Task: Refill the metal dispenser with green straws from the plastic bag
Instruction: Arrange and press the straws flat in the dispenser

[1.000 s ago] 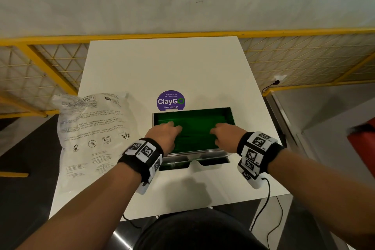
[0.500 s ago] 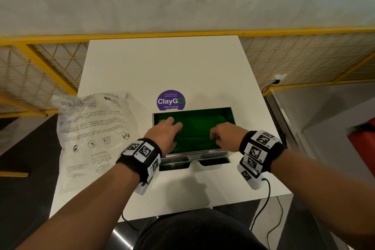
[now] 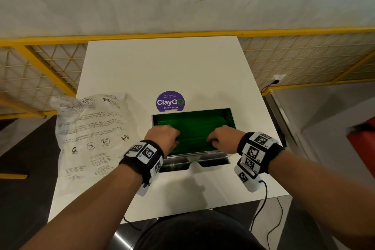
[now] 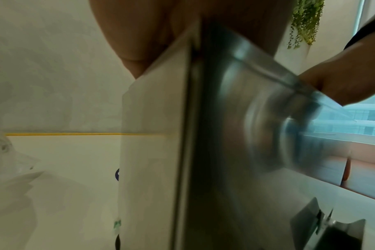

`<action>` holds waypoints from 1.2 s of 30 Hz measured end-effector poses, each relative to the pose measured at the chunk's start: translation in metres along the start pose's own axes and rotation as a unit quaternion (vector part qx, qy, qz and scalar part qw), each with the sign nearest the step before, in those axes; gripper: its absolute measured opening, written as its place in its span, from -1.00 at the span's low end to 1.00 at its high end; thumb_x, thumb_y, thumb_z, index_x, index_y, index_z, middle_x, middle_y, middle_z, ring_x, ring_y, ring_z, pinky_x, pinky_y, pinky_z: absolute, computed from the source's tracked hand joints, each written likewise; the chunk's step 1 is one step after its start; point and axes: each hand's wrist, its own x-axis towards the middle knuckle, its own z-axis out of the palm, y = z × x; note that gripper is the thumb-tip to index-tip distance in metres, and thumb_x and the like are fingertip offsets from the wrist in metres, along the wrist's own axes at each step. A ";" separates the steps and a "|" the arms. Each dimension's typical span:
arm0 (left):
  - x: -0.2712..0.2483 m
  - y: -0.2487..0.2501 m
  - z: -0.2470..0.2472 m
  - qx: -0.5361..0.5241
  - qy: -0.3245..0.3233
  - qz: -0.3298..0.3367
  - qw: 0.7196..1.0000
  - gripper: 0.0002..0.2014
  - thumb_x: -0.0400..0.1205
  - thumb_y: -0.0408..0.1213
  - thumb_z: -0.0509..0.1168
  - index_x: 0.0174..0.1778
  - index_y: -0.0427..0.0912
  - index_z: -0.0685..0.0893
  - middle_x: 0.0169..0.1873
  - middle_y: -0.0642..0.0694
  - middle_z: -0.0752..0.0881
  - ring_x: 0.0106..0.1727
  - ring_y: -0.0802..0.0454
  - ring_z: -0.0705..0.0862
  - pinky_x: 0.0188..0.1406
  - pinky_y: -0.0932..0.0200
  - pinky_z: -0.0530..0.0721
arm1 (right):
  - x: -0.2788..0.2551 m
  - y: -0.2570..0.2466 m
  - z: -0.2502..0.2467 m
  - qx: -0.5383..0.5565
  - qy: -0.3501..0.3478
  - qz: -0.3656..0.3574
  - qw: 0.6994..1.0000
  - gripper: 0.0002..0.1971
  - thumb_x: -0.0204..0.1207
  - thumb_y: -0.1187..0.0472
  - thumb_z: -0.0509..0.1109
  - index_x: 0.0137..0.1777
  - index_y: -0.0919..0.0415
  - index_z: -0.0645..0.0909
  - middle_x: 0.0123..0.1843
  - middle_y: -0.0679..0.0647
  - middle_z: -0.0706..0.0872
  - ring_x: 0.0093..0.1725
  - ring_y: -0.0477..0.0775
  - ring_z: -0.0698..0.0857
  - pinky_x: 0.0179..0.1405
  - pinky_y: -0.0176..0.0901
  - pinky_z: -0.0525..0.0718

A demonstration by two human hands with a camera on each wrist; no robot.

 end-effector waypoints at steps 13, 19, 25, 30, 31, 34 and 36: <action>-0.010 0.001 -0.012 -0.165 -0.038 0.056 0.984 -0.77 0.67 -0.09 0.20 -0.16 -0.15 0.61 -0.25 -0.01 0.56 -0.21 0.00 0.54 -0.22 0.21 0.42 | -0.011 0.000 -0.001 0.013 0.000 -0.007 1.000 -0.70 0.65 0.29 0.11 0.12 0.28 0.69 0.14 0.18 0.74 0.05 0.13 0.68 0.10 -0.12 0.60; -0.018 0.008 -0.015 -0.176 -0.163 0.047 0.970 -0.56 0.73 0.05 0.00 -0.40 -0.08 0.46 -0.46 -0.03 0.51 -0.40 0.03 0.48 -0.29 0.17 0.40 | -0.010 -0.005 -0.003 0.017 0.000 -0.011 1.000 -0.68 0.66 0.24 0.11 0.14 0.28 0.69 0.15 0.19 0.75 0.08 0.15 0.69 0.16 -0.06 0.63; -0.023 0.015 -0.019 -0.103 -0.239 0.027 0.965 -0.44 0.69 0.23 -0.13 -0.27 -0.14 0.51 -0.24 -0.13 0.62 -0.21 -0.08 0.57 -0.10 0.12 0.52 | -0.013 -0.005 -0.002 -0.001 -0.036 0.021 0.999 -0.63 0.67 0.26 0.06 -0.02 0.45 0.67 -0.07 0.27 0.72 -0.17 0.13 0.59 -0.10 -0.08 0.57; -0.022 0.015 -0.014 -0.091 -0.208 0.020 0.974 -0.43 0.68 0.25 -0.13 -0.19 -0.15 0.55 -0.21 -0.13 0.65 -0.15 -0.10 0.62 -0.05 0.08 0.58 | -0.013 -0.003 -0.003 0.014 -0.006 0.003 1.000 -0.67 0.65 0.23 0.10 0.09 0.31 0.71 0.09 0.18 0.76 0.02 0.14 0.68 0.07 -0.11 0.60; -0.022 0.015 -0.015 -0.109 -0.194 0.016 0.975 -0.46 0.68 0.24 -0.11 -0.23 -0.13 0.53 -0.27 -0.10 0.62 -0.20 -0.08 0.59 -0.11 0.09 0.56 | -0.015 -0.003 -0.004 0.021 0.016 0.000 1.000 -0.68 0.65 0.23 0.12 0.13 0.28 0.70 0.13 0.16 0.75 0.06 0.13 0.69 0.11 -0.12 0.60; -0.021 0.011 -0.014 -0.139 -0.126 0.008 0.982 -0.55 0.70 0.16 -0.04 -0.22 -0.12 0.51 -0.32 -0.05 0.54 -0.25 -0.04 0.55 -0.25 0.12 0.47 | -0.016 0.000 -0.003 0.021 0.047 0.004 0.999 -0.67 0.66 0.24 0.12 0.26 0.23 0.65 0.24 0.17 0.70 0.17 0.15 0.68 0.22 -0.05 0.62; -0.020 0.010 -0.013 -0.134 -0.117 0.011 0.984 -0.57 0.71 0.13 -0.02 -0.11 -0.14 0.54 -0.22 -0.05 0.52 -0.17 -0.03 0.54 -0.17 0.12 0.49 | -0.017 -0.001 0.000 -0.003 0.013 0.006 1.000 -0.64 0.67 0.23 0.09 0.31 0.24 0.64 0.28 0.19 0.69 0.20 0.18 0.67 0.25 -0.02 0.62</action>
